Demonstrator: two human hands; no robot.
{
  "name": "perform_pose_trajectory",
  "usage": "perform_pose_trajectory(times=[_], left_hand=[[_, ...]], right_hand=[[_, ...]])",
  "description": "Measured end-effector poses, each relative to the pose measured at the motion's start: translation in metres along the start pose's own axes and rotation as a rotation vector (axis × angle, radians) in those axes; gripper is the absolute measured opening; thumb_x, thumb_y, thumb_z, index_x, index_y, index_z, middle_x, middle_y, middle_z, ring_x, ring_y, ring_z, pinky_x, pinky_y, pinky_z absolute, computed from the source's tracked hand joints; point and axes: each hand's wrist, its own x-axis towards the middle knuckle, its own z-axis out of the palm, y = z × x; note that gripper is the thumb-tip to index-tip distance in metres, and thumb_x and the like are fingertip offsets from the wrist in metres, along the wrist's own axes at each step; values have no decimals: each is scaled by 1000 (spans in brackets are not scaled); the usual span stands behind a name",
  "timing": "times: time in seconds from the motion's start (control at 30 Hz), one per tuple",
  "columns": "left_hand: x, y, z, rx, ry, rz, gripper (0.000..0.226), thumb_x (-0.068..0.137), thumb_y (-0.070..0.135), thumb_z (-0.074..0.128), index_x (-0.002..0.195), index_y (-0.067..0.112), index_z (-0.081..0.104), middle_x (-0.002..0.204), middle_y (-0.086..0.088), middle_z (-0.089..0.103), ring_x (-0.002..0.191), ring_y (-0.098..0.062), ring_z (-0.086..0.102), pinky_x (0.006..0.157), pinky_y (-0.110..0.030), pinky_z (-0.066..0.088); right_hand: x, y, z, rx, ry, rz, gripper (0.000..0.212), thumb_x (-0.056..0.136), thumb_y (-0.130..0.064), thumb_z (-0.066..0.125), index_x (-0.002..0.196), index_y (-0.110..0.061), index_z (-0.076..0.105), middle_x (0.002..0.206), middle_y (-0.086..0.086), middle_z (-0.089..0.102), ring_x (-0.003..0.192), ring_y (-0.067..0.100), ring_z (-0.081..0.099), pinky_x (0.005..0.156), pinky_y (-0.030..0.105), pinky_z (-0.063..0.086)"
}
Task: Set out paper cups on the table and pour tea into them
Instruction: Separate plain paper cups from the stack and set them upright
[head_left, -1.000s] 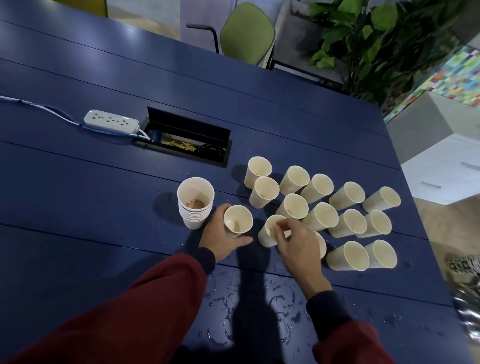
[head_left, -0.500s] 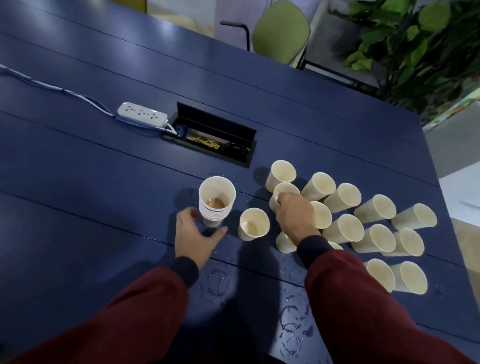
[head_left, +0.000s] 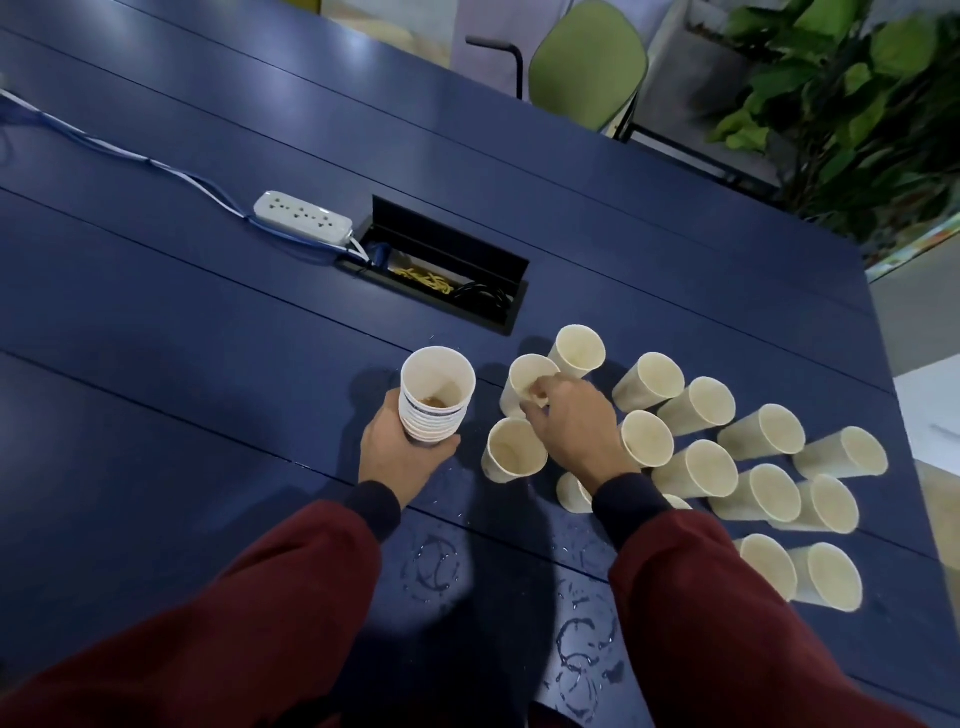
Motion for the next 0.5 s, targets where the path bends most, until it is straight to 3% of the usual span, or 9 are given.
perform_pose_trajectory(times=[0.13,0.27,0.4,0.5], left_hand=[[-13,8,-12,-16,-7,43,64,62,17,87,111,30,48,105,9,68,97,-16,66,83,-34,55],[-30,31,-19,-13,-86,176,74,63,15,85,121,37,45,111,15,65,100,-3,63,85,-29,53],[-51,53,-20,23,-140,309,72,60,21,85,119,37,47,112,14,61,102,-7,60,86,-38,54],[-69,62,-18,21,-221,302,74,58,32,92,116,34,47,108,14,63,97,-3,62,82,-39,56]], right_hand=[[-27,-7,-16,224,217,22,28,95,-36,64,112,-15,71,110,2,69,90,23,65,75,34,48],[-72,-34,-36,508,450,-125,31,92,-42,66,112,-19,70,106,-9,66,70,5,58,70,26,49],[-111,-52,-42,601,592,-250,20,97,-26,66,110,-12,73,108,-3,66,75,8,60,69,21,49],[-128,-49,-34,568,619,-244,18,100,-19,61,94,-7,73,92,1,68,80,12,60,72,24,47]])
